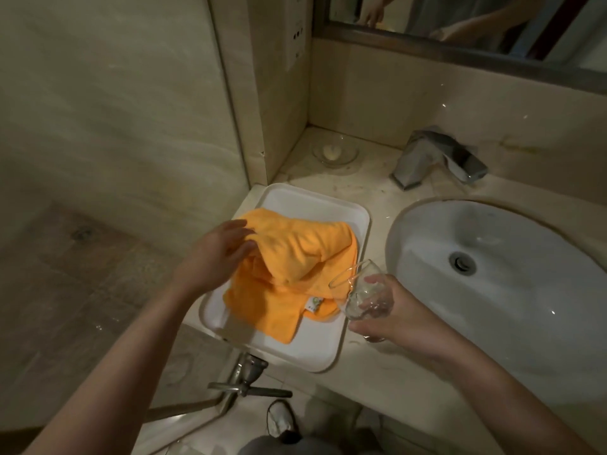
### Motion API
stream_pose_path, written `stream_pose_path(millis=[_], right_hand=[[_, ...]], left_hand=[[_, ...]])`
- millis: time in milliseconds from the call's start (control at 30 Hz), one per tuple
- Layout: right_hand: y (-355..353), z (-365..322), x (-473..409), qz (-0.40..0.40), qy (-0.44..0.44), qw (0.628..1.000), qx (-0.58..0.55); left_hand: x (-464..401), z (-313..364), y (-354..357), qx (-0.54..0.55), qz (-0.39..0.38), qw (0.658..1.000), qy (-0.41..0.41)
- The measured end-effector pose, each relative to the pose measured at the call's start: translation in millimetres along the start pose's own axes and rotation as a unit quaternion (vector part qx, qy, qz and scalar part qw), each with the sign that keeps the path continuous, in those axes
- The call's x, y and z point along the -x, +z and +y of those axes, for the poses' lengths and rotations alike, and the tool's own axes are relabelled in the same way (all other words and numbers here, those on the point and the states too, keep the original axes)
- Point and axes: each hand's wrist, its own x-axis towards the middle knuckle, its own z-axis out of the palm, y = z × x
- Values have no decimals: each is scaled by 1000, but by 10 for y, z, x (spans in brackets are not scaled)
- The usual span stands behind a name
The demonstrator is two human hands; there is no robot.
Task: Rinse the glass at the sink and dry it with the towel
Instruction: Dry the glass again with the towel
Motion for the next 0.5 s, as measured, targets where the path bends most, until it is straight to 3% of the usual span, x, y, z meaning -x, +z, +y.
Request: stream_pose_path(millis=[133,400,500], right_hand=[[50,2,-6,8,-6,1000,-5],[16,-107,-215,-9,-32,999,12],[-6,-157,-267,-20,-29,999,24]], left_hand=[[-73,168,-123,-1,-8,1000,3],[-151,530,-122,10,58,998,-16],[-254,586,1,-64,37,997,-23]])
